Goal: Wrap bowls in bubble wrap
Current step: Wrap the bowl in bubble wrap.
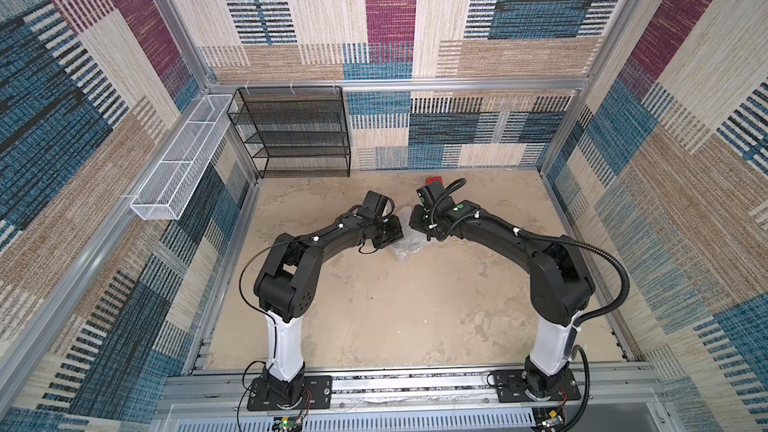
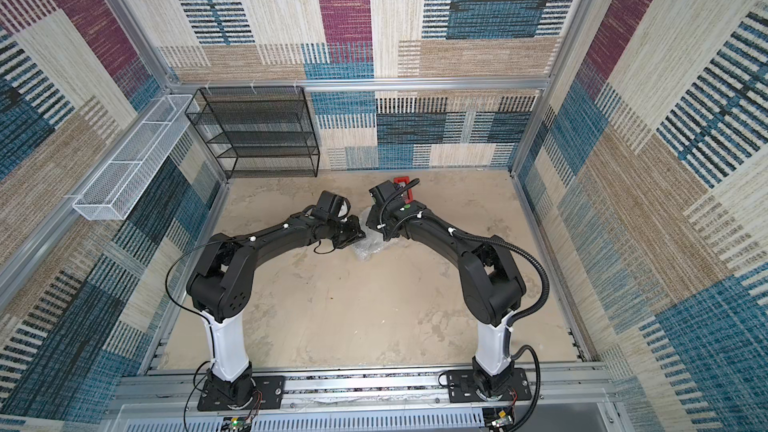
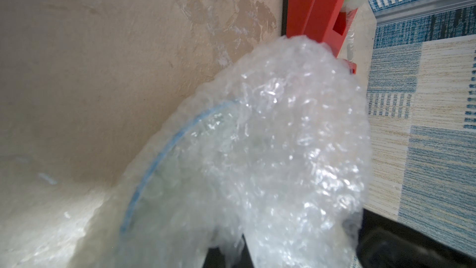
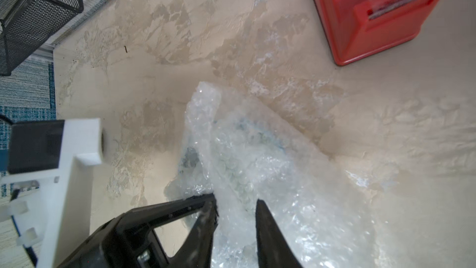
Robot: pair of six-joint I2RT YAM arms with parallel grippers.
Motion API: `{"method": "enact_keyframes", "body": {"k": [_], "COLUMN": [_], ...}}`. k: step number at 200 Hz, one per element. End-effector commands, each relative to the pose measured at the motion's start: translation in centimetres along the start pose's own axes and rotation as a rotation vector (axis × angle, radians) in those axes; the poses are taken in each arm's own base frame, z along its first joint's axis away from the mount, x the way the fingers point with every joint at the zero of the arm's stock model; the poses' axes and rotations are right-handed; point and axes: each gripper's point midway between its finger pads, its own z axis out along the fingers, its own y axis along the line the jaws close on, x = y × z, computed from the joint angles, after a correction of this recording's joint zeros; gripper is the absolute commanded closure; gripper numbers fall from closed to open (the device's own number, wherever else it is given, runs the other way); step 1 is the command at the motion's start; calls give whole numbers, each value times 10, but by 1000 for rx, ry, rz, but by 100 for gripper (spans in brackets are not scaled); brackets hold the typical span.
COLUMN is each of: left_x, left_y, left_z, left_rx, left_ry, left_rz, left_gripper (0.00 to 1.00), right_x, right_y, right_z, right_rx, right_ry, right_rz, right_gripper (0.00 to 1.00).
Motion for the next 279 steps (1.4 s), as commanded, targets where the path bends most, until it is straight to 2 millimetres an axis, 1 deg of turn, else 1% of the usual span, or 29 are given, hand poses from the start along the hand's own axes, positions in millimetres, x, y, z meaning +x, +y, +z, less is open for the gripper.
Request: {"method": "enact_keyframes", "body": {"k": [1, 10, 21, 38, 56, 69, 88, 115, 143, 161, 174, 186, 208, 240, 279], "left_x": [0, 0, 0, 1, 1, 1, 2, 1, 1, 0, -1, -1, -4, -7, -9], "left_y": [2, 2, 2, 3, 3, 2, 2, 2, 1, 0, -1, -2, -6, -16, -27], "left_z": [-2, -2, 0, 1, 1, 1, 1, 1, 0, 0, -1, -1, -3, -6, 2], "left_rx": [-19, -19, -19, -22, -22, -22, -23, -22, -19, -18, -18, -15, -7, 24, 91], "left_ry": [0, 0, 4, 6, 6, 4, 5, 4, 1, -1, 0, -3, -8, -17, -9], "left_rz": [12, 9, 8, 6, 8, 7, 7, 6, 5, 5, 7, 7, 5, 3, -24], "left_gripper": [100, 100, 100, 100, 100, 100, 100, 100, 100, 100, 100, 100, 100, 100, 100], "right_x": [-6, -8, -9, -6, 5, 12, 15, 16, 17, 16, 15, 15, 20, 31, 35], "right_y": [6, 4, 5, 9, 14, 13, 11, 16, 9, -1, -9, -12, -18, -20, -20], "right_z": [-14, -18, -23, -22, -14, -6, 2, 8, 18, 24, 25, 24, 31, 41, 42], "right_rx": [-30, -22, -28, -47, -87, -93, -87, -104, -67, -9, 35, 41, 55, 34, 14], "right_ry": [-36, -48, -60, -39, 12, 37, 49, 61, 70, 64, 56, 53, 67, 101, 110], "right_rz": [-30, -36, -52, -73, -83, -78, -78, -80, -85, -84, -82, -84, -86, -82, -76], "right_gripper": [68, 68, 68, 68, 68, 68, 69, 69, 69, 72, 73, 73, 73, 73, 73]}}
